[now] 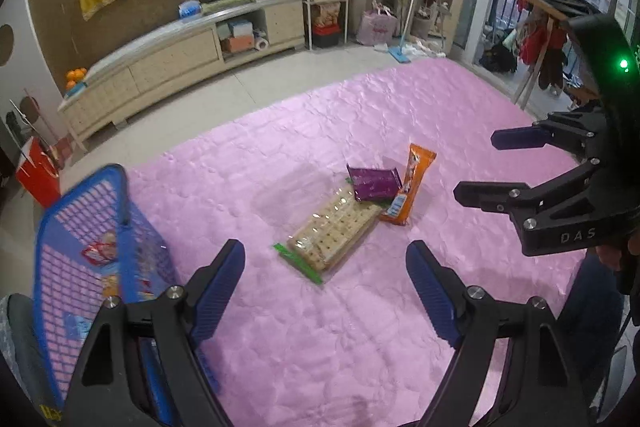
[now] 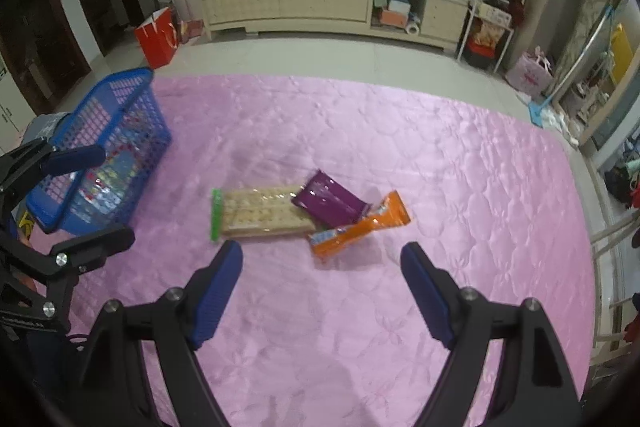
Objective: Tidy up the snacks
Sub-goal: 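Move both tools back toward the green-zip cracker pack, then grasp the green-zip cracker pack with the left gripper while the right grasps the orange bar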
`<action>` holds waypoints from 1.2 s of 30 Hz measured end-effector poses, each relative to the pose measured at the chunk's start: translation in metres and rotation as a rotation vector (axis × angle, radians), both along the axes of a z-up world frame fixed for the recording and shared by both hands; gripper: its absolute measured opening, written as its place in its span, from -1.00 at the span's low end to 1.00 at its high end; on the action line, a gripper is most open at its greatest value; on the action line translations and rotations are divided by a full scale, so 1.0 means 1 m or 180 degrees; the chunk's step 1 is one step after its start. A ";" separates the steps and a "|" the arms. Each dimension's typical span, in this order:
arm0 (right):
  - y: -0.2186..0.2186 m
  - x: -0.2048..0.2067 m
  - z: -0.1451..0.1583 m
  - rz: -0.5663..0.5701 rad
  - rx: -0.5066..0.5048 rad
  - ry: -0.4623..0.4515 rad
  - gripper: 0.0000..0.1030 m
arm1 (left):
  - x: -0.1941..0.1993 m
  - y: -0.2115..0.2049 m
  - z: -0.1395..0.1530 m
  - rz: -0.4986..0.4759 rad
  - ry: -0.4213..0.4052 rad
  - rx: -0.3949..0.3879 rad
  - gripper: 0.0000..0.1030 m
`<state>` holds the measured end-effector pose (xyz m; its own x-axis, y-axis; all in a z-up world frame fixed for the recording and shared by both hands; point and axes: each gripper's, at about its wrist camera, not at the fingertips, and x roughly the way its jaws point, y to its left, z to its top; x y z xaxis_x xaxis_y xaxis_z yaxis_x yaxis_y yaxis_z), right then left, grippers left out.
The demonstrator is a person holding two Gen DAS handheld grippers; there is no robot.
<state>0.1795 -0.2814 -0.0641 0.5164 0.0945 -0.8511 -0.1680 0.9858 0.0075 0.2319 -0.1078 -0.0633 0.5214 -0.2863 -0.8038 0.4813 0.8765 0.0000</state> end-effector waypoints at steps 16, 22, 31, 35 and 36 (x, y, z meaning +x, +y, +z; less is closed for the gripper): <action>-0.035 0.025 -0.066 -0.0260 0.0155 0.0243 0.64 | 0.047 -0.036 -0.077 -0.0143 0.0337 0.0090 0.58; -0.041 0.035 -0.076 -0.0300 0.0135 0.0264 0.64 | 0.068 -0.043 -0.095 -0.0375 0.0479 0.0158 0.58; -0.050 0.046 -0.087 -0.0417 0.0286 0.0319 0.64 | 0.090 -0.051 -0.124 -0.0582 0.0559 0.0300 0.58; -0.052 0.043 -0.089 -0.0442 0.0328 0.0340 0.64 | 0.093 -0.051 -0.129 -0.0649 0.0507 0.0271 0.59; -0.053 0.042 -0.090 -0.0447 0.0337 0.0343 0.64 | 0.096 -0.050 -0.130 -0.0645 0.0499 0.0256 0.59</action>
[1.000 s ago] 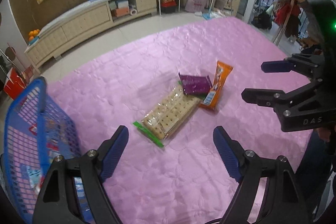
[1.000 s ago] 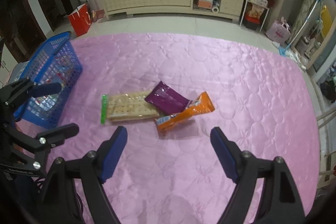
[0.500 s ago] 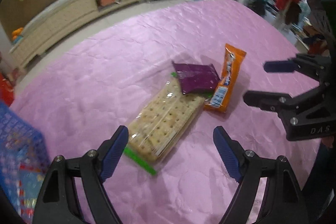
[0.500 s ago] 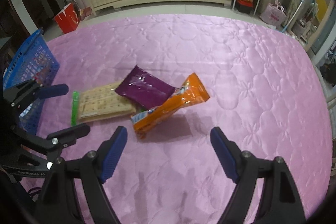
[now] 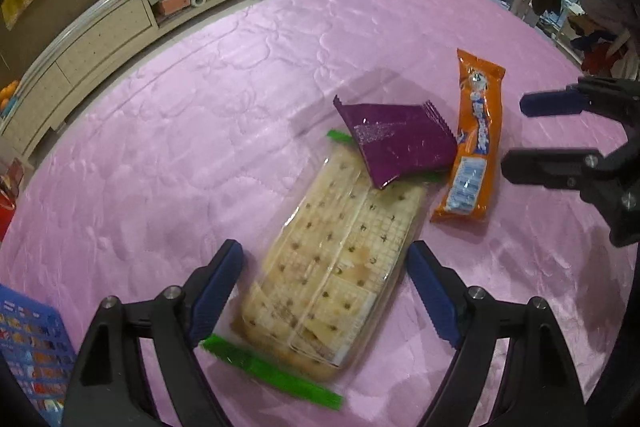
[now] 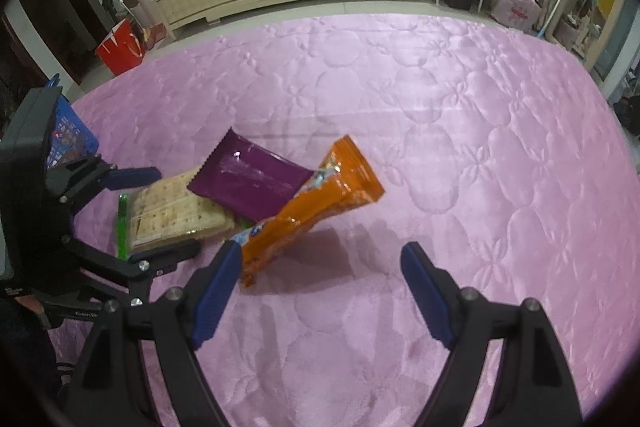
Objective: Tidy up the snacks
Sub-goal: 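Grasp the green-zip cracker pack with the left gripper while the right grasps the orange bar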
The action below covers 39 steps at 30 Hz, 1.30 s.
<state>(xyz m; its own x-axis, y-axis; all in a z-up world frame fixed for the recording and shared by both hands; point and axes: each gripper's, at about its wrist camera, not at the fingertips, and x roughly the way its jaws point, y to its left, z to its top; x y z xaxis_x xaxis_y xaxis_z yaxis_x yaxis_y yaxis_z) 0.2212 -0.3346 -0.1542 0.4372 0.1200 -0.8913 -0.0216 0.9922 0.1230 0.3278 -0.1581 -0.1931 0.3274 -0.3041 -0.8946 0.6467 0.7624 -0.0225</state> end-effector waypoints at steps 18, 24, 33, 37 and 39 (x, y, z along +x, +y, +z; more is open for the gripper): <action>0.010 -0.007 0.002 -0.0039 0.0058 0.0047 0.64 | -0.026 0.043 0.027 0.0862 -0.0135 -0.0090 0.22; 0.019 0.011 -0.001 -0.0194 0.0134 0.0118 0.64 | -0.046 0.066 0.047 0.1018 -0.0273 -0.0148 0.22; 0.032 0.033 -0.005 -0.0372 0.0106 0.0162 0.48 | -0.046 0.095 0.050 0.1480 -0.0289 -0.0432 0.22; 0.035 0.036 -0.011 -0.0385 0.0076 0.0248 0.04 | -0.047 0.099 0.049 0.1522 -0.0281 -0.0423 0.22; 0.038 0.035 -0.014 -0.0374 0.0101 0.0295 -0.20 | -0.051 0.097 0.050 0.1515 -0.0304 -0.0406 0.22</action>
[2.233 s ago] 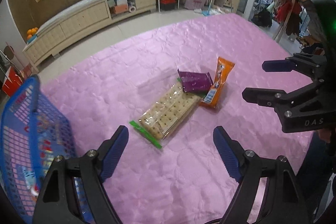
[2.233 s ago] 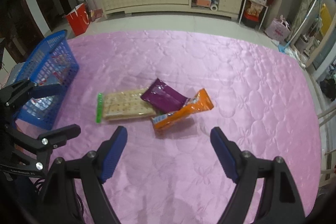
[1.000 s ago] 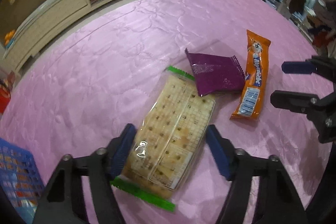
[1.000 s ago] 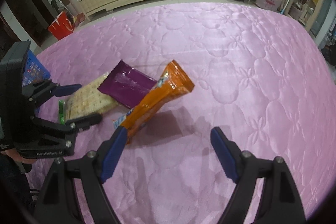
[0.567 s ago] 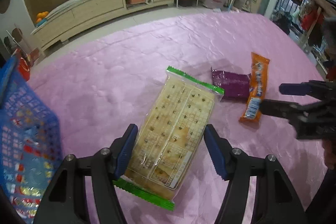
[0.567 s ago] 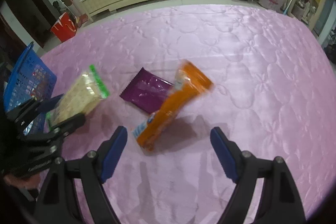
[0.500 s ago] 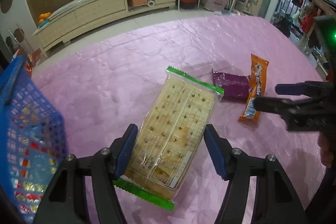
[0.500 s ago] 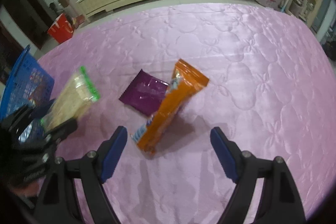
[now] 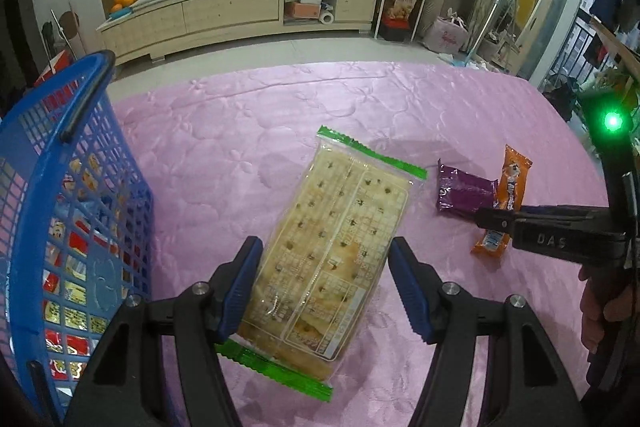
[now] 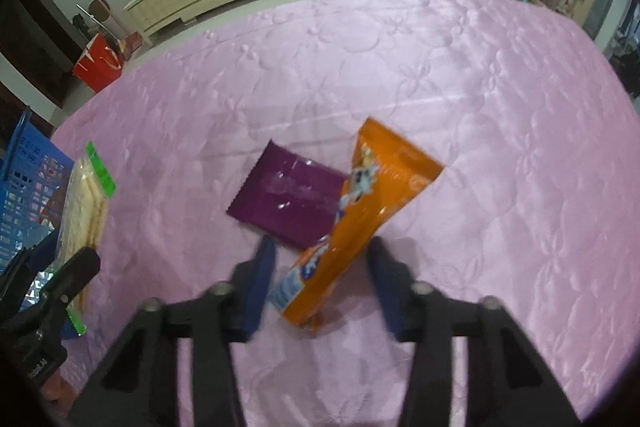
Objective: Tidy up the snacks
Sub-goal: 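Carry the cracker pack and orange bar over the blue basket with both grippers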
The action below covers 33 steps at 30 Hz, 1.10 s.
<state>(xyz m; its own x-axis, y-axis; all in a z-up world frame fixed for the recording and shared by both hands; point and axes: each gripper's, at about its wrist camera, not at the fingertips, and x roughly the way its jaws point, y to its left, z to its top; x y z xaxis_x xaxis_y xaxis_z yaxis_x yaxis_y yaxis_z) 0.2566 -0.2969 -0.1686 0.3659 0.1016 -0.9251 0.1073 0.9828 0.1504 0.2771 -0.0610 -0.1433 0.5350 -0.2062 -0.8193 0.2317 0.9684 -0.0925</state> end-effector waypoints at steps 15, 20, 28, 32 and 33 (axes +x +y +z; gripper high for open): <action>0.039 -0.044 0.049 0.0506 -0.0046 -0.0510 -0.60 | -0.027 -0.006 0.036 -0.0105 -0.0185 -0.0007 0.21; 0.052 -0.073 0.082 0.0712 0.0003 -0.0741 -0.60 | -0.049 0.005 0.064 -0.0070 -0.0339 -0.0047 0.21; 0.081 -0.100 0.129 0.0852 -0.0106 -0.1056 -0.60 | -0.091 0.034 0.111 -0.0060 -0.0617 0.0002 0.21; 0.094 -0.108 0.145 0.0918 -0.0072 -0.1173 -0.60 | -0.106 0.054 0.131 -0.0010 -0.0725 0.0020 0.21; 0.100 -0.110 0.150 0.0950 -0.0062 -0.1204 -0.60 | -0.109 0.060 0.135 0.0004 -0.0742 0.0030 0.21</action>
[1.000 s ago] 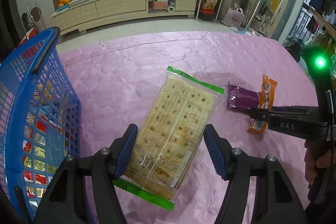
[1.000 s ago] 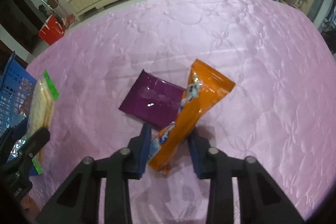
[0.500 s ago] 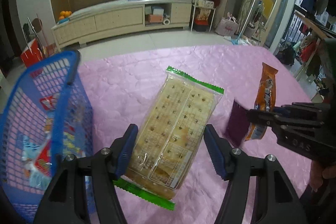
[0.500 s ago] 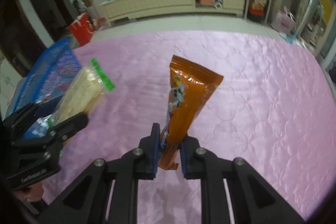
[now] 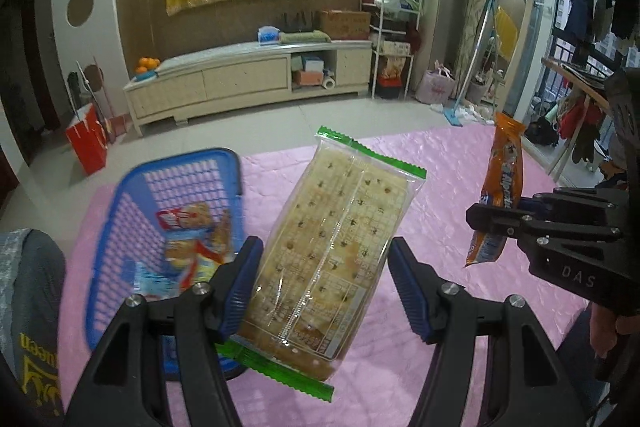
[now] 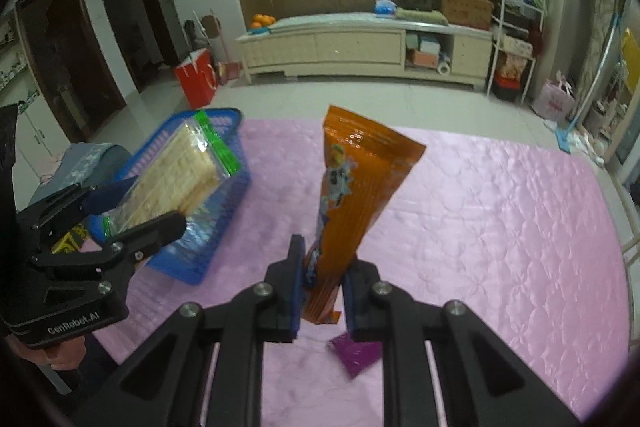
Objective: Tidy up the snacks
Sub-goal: 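Carry the cracker pack and orange bar over the blue basket with both grippers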
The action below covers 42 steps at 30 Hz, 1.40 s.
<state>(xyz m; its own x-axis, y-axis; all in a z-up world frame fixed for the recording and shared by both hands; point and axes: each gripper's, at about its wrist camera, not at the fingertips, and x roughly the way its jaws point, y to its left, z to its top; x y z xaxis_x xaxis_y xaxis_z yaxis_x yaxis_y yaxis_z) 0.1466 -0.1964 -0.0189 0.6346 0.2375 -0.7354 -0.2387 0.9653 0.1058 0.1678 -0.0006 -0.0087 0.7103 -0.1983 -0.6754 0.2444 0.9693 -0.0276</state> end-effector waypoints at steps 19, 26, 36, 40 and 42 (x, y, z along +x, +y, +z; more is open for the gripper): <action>0.116 0.018 0.013 0.0680 0.0126 -0.0024 -0.60 | -0.018 0.103 0.025 0.0454 -0.0053 0.0161 0.21; 0.138 0.030 0.006 0.0798 0.0111 0.0052 -0.60 | -0.008 0.132 0.021 0.0587 0.0007 0.0111 0.21; 0.160 0.052 -0.020 0.0838 0.0060 0.0242 -0.60 | 0.022 0.148 -0.013 0.0594 0.0251 0.0032 0.21; 0.165 0.054 -0.029 0.0833 0.0001 0.0281 -0.60 | 0.040 0.152 -0.029 0.0603 0.0398 -0.0005 0.21; 0.164 0.056 -0.031 0.0829 -0.0017 0.0297 -0.60 | 0.047 0.153 -0.035 0.0617 0.0440 -0.0021 0.21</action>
